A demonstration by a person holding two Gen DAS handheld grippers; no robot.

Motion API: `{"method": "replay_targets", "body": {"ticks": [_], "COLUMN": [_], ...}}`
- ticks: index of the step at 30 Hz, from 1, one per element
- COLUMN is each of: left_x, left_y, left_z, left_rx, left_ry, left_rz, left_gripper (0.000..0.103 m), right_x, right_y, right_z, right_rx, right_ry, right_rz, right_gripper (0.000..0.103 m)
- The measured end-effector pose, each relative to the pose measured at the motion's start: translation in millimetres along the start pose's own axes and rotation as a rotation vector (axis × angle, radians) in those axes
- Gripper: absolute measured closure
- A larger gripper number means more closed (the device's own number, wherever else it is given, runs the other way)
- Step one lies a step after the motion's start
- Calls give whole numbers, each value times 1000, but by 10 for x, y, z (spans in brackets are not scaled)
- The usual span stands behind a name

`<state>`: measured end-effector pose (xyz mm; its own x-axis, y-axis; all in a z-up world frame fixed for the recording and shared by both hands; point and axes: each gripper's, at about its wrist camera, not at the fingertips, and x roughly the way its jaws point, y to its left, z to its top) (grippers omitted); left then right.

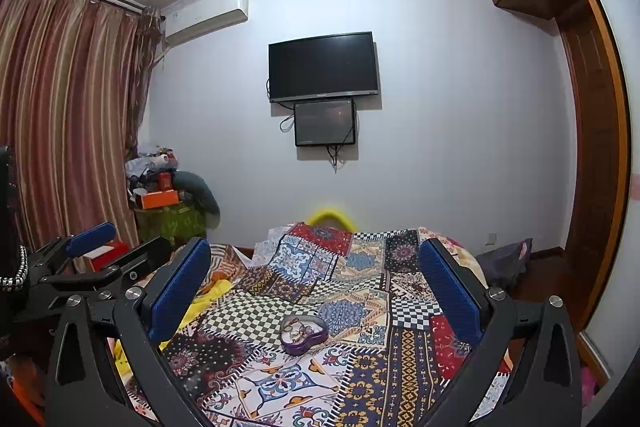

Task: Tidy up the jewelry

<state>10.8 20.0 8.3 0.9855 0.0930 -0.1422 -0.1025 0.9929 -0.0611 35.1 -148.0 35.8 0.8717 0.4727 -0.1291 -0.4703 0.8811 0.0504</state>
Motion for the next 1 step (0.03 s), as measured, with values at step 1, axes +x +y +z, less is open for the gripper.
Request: {"method": "replay_targets", "body": {"ticks": [1], "left_x": [18], "left_y": [9], "left_z": [-9], "left_rx": [2], "left_ry": [1], "left_rz": [5], "left_gripper": [0], "right_x": [23], "right_y": [-2], "right_z": [-6], "right_rx": [1], "right_ry": [5], "right_rz": [0], "right_gripper": [0]}}
